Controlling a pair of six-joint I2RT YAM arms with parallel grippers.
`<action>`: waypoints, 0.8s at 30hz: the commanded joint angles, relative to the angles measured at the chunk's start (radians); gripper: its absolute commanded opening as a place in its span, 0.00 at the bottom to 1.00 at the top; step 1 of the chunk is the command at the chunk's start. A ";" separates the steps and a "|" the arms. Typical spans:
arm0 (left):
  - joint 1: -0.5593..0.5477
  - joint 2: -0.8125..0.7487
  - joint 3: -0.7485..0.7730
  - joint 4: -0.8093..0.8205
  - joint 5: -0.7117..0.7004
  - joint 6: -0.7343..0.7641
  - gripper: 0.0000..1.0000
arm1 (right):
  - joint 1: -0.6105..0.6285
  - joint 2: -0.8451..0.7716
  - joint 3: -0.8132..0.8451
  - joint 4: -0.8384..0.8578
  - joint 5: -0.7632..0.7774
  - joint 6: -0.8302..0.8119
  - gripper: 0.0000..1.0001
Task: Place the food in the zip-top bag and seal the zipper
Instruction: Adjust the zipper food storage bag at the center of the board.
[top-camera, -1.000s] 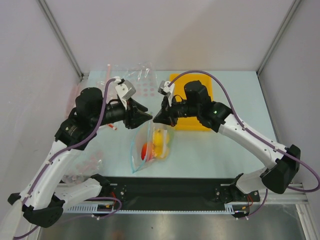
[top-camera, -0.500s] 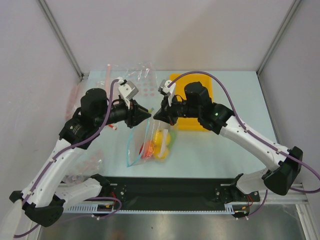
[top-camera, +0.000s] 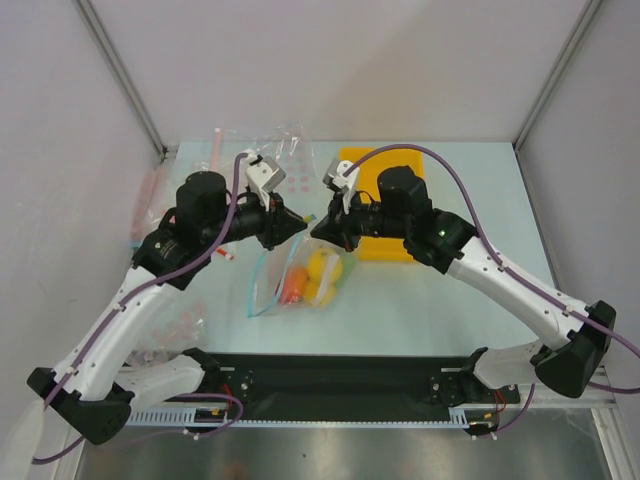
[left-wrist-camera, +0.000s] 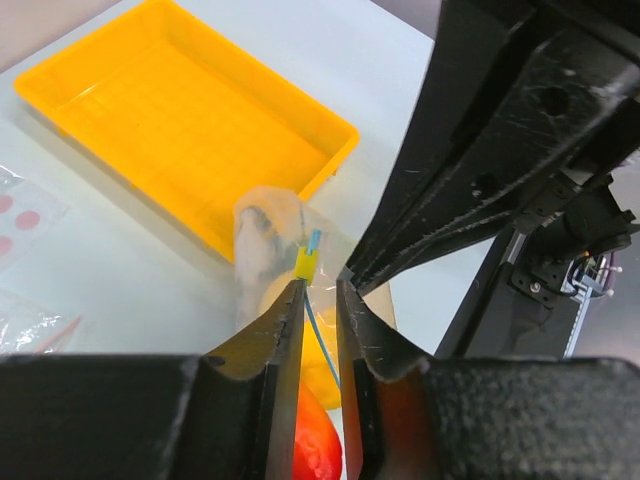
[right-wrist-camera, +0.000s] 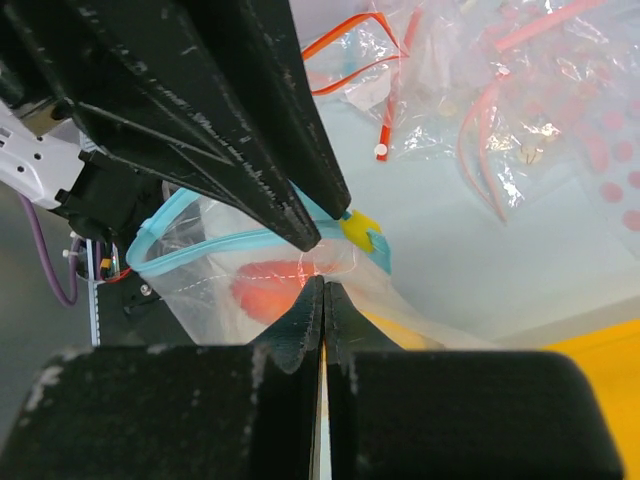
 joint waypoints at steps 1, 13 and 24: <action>-0.005 0.010 -0.004 0.057 -0.007 -0.037 0.23 | 0.005 -0.055 -0.002 0.066 -0.001 -0.011 0.00; -0.005 -0.014 -0.031 0.112 0.023 -0.076 0.48 | 0.005 -0.070 -0.016 0.066 0.008 -0.014 0.00; -0.005 0.016 -0.025 0.110 0.026 -0.097 0.40 | 0.005 -0.079 -0.013 0.078 -0.013 -0.019 0.00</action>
